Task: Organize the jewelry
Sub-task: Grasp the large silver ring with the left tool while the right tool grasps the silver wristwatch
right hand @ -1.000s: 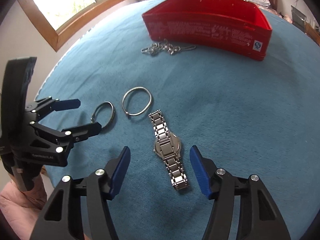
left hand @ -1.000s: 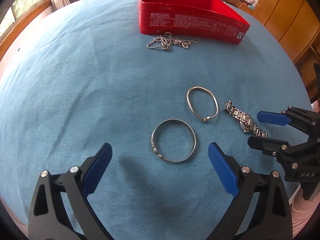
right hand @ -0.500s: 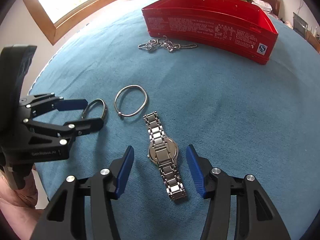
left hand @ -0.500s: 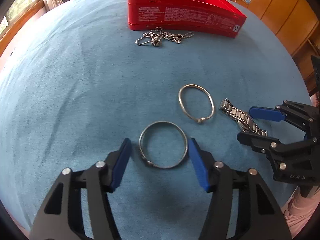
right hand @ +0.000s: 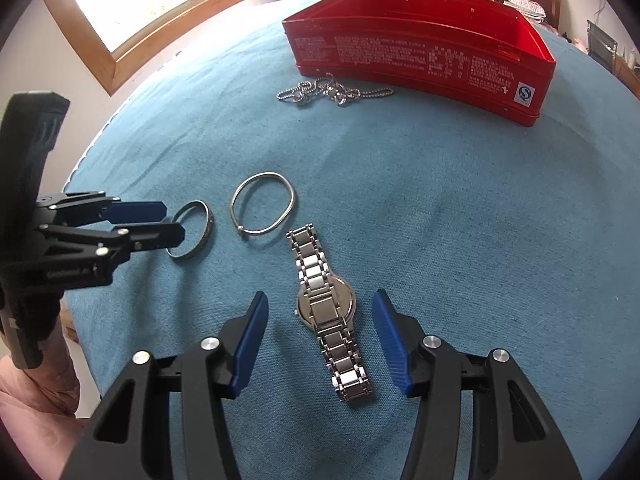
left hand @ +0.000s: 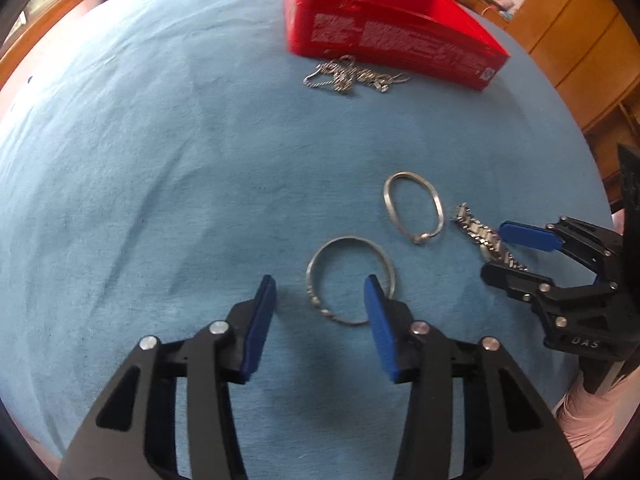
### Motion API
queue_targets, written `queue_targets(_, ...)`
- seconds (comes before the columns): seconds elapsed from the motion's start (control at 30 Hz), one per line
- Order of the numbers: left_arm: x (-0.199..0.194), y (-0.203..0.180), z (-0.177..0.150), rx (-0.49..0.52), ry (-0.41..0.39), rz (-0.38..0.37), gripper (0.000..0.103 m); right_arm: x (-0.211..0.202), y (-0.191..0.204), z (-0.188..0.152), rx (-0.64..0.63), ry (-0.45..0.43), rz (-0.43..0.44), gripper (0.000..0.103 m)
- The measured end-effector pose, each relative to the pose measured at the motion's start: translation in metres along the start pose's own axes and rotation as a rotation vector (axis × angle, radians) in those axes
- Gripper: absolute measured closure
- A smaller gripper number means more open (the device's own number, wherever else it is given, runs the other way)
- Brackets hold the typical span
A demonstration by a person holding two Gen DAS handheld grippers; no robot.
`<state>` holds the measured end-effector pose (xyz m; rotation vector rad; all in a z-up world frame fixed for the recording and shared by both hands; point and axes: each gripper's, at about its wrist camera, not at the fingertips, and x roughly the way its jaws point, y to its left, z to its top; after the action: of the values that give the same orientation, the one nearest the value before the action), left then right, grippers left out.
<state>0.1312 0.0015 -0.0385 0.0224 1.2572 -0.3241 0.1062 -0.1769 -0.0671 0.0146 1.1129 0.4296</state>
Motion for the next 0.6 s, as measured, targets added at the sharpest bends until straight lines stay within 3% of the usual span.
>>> queue_targets(0.2, 0.002, -0.005, -0.003, 0.020, -0.004, 0.092, 0.076, 0.000, -0.002, 0.000, 0.006, -0.001, 0.009, 0.048)
queue_targets(0.23, 0.003, -0.006, -0.003, 0.021, -0.004, 0.098, 0.077, 0.000, -0.002, 0.000, 0.006, -0.001, 0.009, 0.048)
queue_targets(0.3, 0.003, -0.009, -0.003, 0.027, -0.004, 0.092, 0.091, 0.000, -0.002, 0.001, 0.007, -0.002, 0.007, 0.048)
queue_targets(0.37, 0.006, -0.012, 0.001, 0.018, -0.002, 0.070, 0.097, 0.000, -0.001, 0.001, 0.007, -0.002, 0.003, 0.048)
queue_targets(0.6, 0.006, -0.008, 0.000, -0.010, -0.013, 0.043, 0.101, 0.000, 0.003, 0.002, 0.001, 0.005, -0.016, 0.049)
